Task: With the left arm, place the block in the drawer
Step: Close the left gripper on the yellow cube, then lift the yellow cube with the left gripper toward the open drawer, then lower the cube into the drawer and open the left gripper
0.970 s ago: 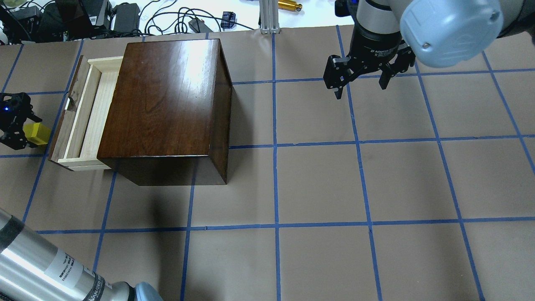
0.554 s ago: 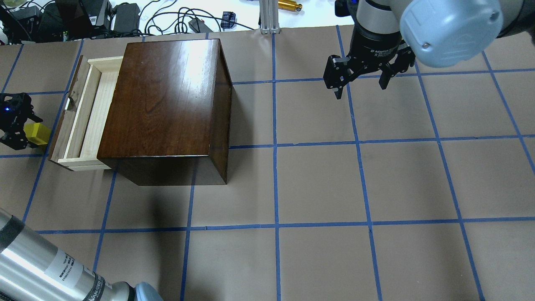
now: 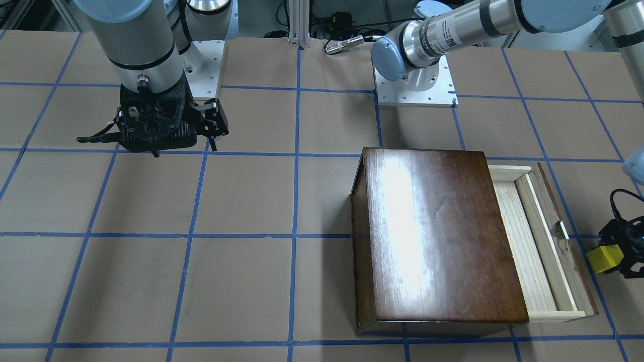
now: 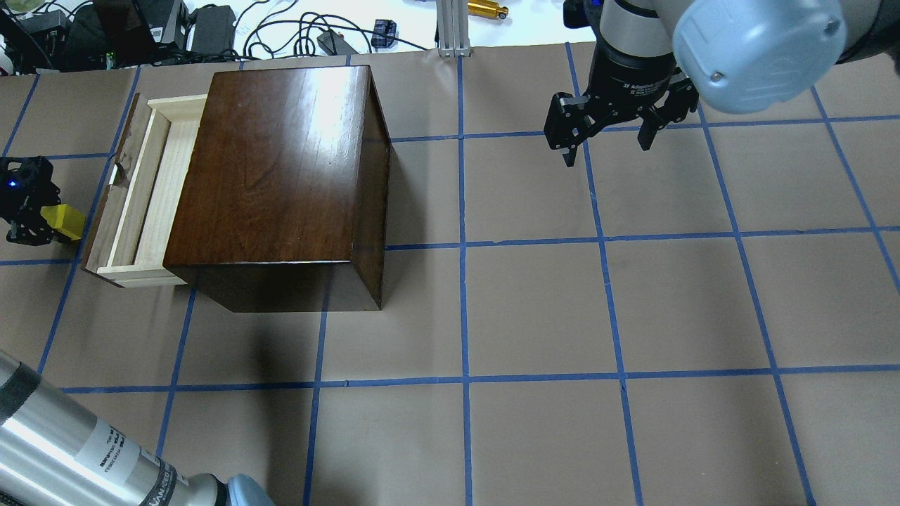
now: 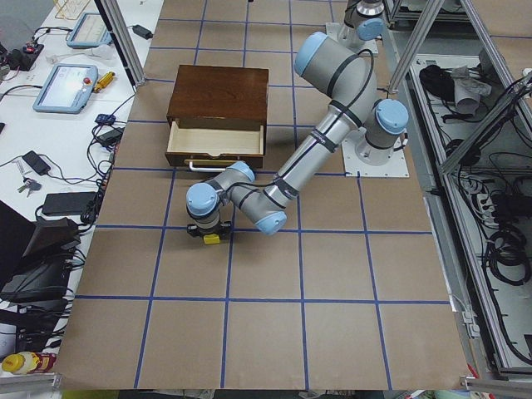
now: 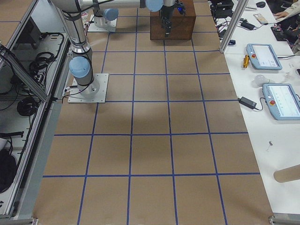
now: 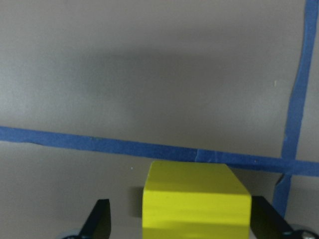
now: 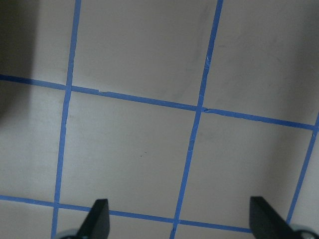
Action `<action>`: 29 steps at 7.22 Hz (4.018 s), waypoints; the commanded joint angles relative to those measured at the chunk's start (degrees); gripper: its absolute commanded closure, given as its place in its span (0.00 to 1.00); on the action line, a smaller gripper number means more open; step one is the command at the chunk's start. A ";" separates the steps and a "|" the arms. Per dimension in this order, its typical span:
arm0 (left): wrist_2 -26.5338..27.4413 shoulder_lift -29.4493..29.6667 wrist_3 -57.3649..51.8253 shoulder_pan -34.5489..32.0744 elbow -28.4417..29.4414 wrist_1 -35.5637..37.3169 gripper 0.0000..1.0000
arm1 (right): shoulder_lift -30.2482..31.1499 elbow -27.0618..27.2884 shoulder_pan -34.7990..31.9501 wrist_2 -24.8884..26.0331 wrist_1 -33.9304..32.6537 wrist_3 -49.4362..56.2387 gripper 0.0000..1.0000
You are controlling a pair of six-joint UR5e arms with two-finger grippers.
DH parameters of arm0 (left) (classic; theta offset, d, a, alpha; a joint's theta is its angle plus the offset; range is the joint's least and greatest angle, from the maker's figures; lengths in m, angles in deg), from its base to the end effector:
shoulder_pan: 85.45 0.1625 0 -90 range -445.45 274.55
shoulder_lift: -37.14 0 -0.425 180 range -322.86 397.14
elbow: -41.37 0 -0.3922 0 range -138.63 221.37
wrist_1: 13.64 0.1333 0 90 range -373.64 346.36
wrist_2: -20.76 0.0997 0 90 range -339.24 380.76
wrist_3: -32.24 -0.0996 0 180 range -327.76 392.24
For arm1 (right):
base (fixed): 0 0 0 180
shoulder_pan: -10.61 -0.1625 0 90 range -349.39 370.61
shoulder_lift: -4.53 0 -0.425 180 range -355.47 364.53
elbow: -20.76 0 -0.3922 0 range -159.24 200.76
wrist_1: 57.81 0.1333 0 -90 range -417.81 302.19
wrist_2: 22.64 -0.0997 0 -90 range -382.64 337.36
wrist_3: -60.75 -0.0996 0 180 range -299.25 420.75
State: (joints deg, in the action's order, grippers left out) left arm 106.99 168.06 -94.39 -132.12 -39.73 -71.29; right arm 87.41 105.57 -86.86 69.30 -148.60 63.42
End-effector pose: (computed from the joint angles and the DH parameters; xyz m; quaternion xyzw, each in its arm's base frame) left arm 0.3863 -0.6133 0.1769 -0.6643 -0.7467 0.0330 0.0000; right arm 0.1993 -0.5209 0.4695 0.0885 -0.9959 -0.0092 0.0173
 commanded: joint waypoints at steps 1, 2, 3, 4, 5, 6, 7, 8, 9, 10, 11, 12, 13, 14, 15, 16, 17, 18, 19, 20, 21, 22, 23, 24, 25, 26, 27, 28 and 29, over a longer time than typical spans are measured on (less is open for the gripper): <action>-0.96 0.04 -0.02 0.00 -0.02 0.00 0.74 | 0.00 0.00 0.00 0.00 0.00 0.06 0.00; -0.97 -0.04 -0.02 0.00 -0.02 0.00 0.75 | 0.00 0.00 0.00 0.00 0.00 0.06 0.00; -1.06 -0.05 -0.02 0.00 -0.02 0.00 0.75 | 0.00 0.00 0.00 0.00 0.00 -0.03 0.00; -1.06 -0.05 -0.02 0.00 -0.02 0.00 0.75 | 0.00 0.00 0.00 0.00 0.00 0.06 0.00; -1.06 -0.05 -0.11 0.00 0.06 0.00 0.75 | 0.00 0.00 0.00 0.00 0.00 0.06 0.00; -1.06 -0.05 -0.11 0.00 0.06 0.00 0.75 | 0.00 0.00 0.00 0.00 0.00 0.06 0.00; -1.06 0.04 -0.11 0.00 0.06 0.00 0.75 | 0.00 0.00 0.00 0.00 0.00 0.06 0.00; -1.06 -0.04 -0.11 0.00 0.06 0.00 0.75 | 0.00 0.00 0.00 0.00 0.00 -0.03 0.00; -1.06 -0.05 -0.28 0.00 0.06 0.00 0.76 | 0.00 0.00 0.00 0.00 0.00 -0.03 0.00; -1.15 -0.05 -0.37 0.00 0.06 0.00 0.77 | 0.00 0.00 0.00 0.00 0.00 0.06 0.00; -1.15 -0.83 -0.37 0.00 0.06 -0.26 0.77 | 0.00 0.00 0.00 0.00 0.00 -0.03 0.00; -0.80 -3.45 -0.54 -0.87 0.41 -1.57 0.82 | 0.00 0.00 0.00 -0.09 0.00 -0.03 0.00; -0.62 -6.87 -0.63 -1.92 0.76 -6.63 0.83 | 0.00 0.00 0.00 0.00 0.00 -0.03 0.00; -0.62 -11.60 -0.63 -2.19 0.85 -11.11 0.83 | 0.00 0.00 0.00 0.00 0.00 0.06 0.00; -0.71 -16.00 -0.37 -3.68 0.85 -15.34 0.86 | 0.00 0.00 0.00 0.00 0.00 0.06 0.00; -0.71 -19.96 0.33 -5.52 0.94 -19.21 0.88 | 0.00 0.00 0.00 0.00 0.00 0.06 0.00; -0.71 -22.95 2.68 -7.80 0.68 -21.86 0.88 | 0.00 0.00 0.00 0.00 0.00 0.06 0.00; -0.54 -24.72 7.75 -11.22 -0.02 -22.14 0.88 | 0.00 0.00 0.00 0.00 0.00 -0.03 0.00; -0.01 -25.18 10.85 -15.25 -0.89 -22.06 0.88 | 0.00 0.00 0.00 0.00 0.00 0.06 0.00; -0.18 -24.83 12.71 -17.99 -2.29 -20.67 0.88 | 0.00 0.00 0.00 -0.09 0.00 -0.03 0.00; -0.27 -23.35 12.81 -18.89 -4.14 -16.65 0.88 | 0.00 0.00 0.00 -0.09 0.00 -0.03 0.00; -0.44 -22.64 13.51 -19.24 -6.50 -14.61 0.88 | 0.00 0.00 0.00 0.00 0.00 -0.03 0.00; -0.71 -21.76 13.78 -19.25 -8.35 -12.67 0.88 | 0.00 0.00 0.00 0.00 0.00 -0.03 0.00; -0.80 -21.15 13.87 -19.42 -9.42 -11.61 0.88 | 0.00 0.00 0.00 0.00 0.00 -0.03 0.00; -0.88 -20.70 13.87 -19.51 -9.60 -11.43 0.88 | 0.00 0.00 0.00 0.00 0.00 0.06 0.00; -0.89 -20.53 13.78 -19.51 -9.60 -11.42 0.86 | 0.00 0.00 0.00 0.00 0.00 0.06 0.00; -0.97 -20.61 13.87 -19.51 -9.52 -11.51 0.43 | 0.00 0.00 0.00 0.00 0.00 -0.03 0.00; -0.71 -21.48 13.96 -19.60 -9.52 -12.03 0.00 | 0.00 0.00 0.00 0.00 0.00 -0.03 0.00; -0.62 -23.23 14.22 -20.21 -9.17 -12.65 0.00 | 0.00 0.00 0.00 0.00 0.00 0.06 0.00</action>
State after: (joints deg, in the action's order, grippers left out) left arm 106.22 146.43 -80.41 -151.85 -49.17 -83.30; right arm 87.41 105.57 -86.86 69.30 -148.60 63.42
